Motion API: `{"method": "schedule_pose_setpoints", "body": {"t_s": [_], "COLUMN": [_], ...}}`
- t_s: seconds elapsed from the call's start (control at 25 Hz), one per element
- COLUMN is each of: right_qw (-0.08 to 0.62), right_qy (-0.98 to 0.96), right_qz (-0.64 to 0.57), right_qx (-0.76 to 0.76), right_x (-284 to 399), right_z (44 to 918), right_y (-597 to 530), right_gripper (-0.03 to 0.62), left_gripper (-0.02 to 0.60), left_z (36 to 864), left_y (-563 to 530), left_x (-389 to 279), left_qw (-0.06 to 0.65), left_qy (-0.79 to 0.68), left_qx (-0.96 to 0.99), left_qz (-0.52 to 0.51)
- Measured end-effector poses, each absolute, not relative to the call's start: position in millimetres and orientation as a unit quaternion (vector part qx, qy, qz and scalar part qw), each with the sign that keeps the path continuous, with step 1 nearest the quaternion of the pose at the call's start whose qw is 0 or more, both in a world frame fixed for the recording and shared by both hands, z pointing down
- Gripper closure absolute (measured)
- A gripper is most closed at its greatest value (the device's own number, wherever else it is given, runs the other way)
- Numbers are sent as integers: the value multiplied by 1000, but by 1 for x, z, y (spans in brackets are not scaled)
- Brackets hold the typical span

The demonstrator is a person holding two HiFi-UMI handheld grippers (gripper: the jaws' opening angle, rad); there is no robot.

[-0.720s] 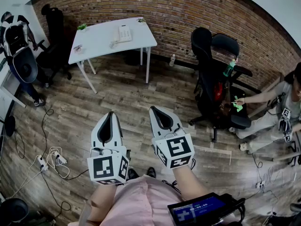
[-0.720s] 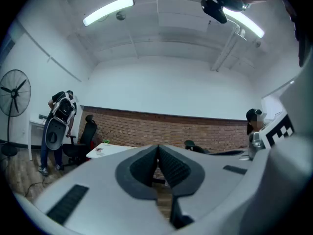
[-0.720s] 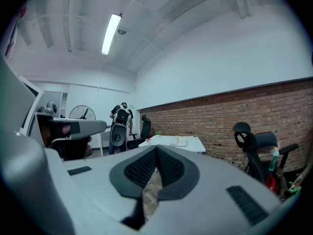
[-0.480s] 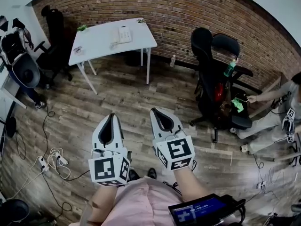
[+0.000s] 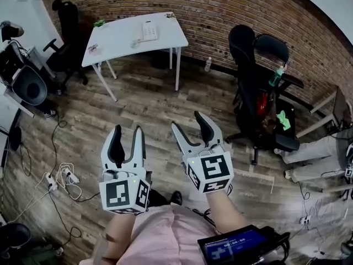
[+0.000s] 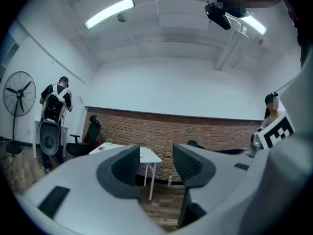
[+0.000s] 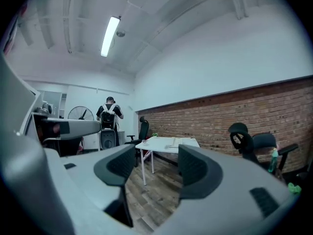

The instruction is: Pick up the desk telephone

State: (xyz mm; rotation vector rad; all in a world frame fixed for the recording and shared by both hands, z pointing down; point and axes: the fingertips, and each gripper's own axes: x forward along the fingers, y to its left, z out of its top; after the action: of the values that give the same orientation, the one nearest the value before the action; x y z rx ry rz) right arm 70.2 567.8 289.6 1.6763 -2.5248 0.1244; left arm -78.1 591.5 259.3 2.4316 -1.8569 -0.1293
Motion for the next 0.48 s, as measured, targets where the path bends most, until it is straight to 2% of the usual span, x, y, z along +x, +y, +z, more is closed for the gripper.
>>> {"method": "schedule_pose_setpoints", "body": {"t_s": [0.48], "right_qw": [82], "right_qy": [-837], "right_qz": [60], "right_qx": [538], "right_x": [62], "right_z": [325], "right_y": [502], "right_gripper": [316], "left_gripper": [374], "left_z": [300], "left_y": [525], "left_x": [-87], "left_qw": [73], "left_qy": [-616], "left_qx": [784], "left_qz": [-27]}}
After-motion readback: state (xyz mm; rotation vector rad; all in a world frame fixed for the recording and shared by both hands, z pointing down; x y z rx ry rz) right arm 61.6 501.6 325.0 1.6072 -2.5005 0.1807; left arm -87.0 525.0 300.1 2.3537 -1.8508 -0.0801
